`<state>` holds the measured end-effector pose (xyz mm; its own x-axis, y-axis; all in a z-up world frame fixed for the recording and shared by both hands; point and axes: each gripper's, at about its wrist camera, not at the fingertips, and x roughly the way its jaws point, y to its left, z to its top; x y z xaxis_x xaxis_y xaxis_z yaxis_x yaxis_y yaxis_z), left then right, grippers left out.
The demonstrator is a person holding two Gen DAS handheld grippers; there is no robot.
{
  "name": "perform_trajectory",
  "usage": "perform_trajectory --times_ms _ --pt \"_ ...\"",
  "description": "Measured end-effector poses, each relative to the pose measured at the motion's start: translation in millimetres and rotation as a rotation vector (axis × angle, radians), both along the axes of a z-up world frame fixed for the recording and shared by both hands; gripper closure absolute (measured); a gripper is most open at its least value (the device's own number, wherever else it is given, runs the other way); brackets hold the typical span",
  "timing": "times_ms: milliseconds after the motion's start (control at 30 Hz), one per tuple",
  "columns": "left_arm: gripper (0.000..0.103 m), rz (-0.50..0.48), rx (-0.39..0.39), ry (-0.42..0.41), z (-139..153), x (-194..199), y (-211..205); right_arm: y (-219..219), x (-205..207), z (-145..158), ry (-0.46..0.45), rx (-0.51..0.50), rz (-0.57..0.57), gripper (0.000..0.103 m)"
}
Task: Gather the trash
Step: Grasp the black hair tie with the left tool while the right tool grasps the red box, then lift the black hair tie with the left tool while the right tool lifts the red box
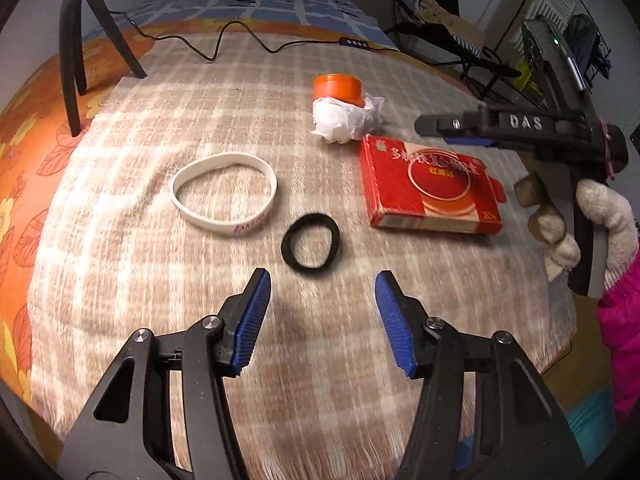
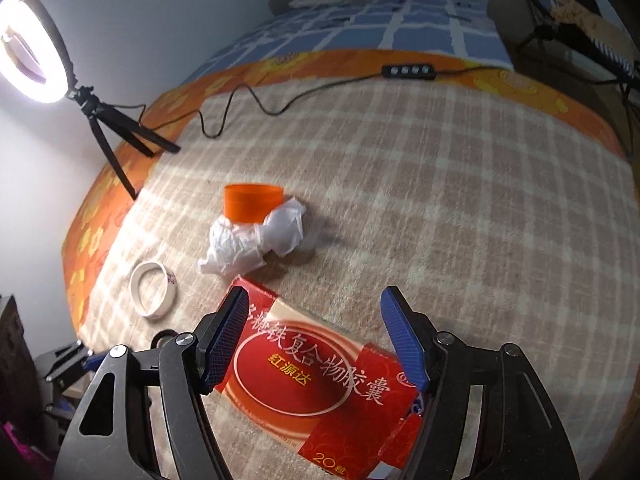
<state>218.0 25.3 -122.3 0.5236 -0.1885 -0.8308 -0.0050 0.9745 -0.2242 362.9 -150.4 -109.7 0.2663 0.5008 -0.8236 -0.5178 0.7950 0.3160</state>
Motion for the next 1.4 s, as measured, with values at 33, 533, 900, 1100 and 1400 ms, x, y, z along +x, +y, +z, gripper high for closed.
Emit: perform_trajectory --times_ms 33,533,900,1100,1400 --pt "0.047 -0.004 0.004 0.001 -0.9 2.6 -0.2 -0.5 -3.6 -3.0 0.023 0.007 0.017 0.035" --pt "0.071 -0.032 0.05 -0.013 -17.5 27.6 -3.8 17.8 -121.8 13.5 -0.243 -0.251 0.295 0.035" --pt "0.096 -0.017 0.031 -0.002 -21.4 40.3 7.5 45.7 -132.8 -22.5 -0.427 -0.571 0.368 0.03" --pt "0.097 -0.02 0.033 -0.004 -20.3 39.0 8.2 30.5 -111.3 -8.5 -0.339 -0.484 0.303 0.049" --pt "0.097 0.001 0.007 -0.002 -15.4 28.8 14.1 -5.0 -82.0 33.7 -0.274 -0.26 0.126 0.075"
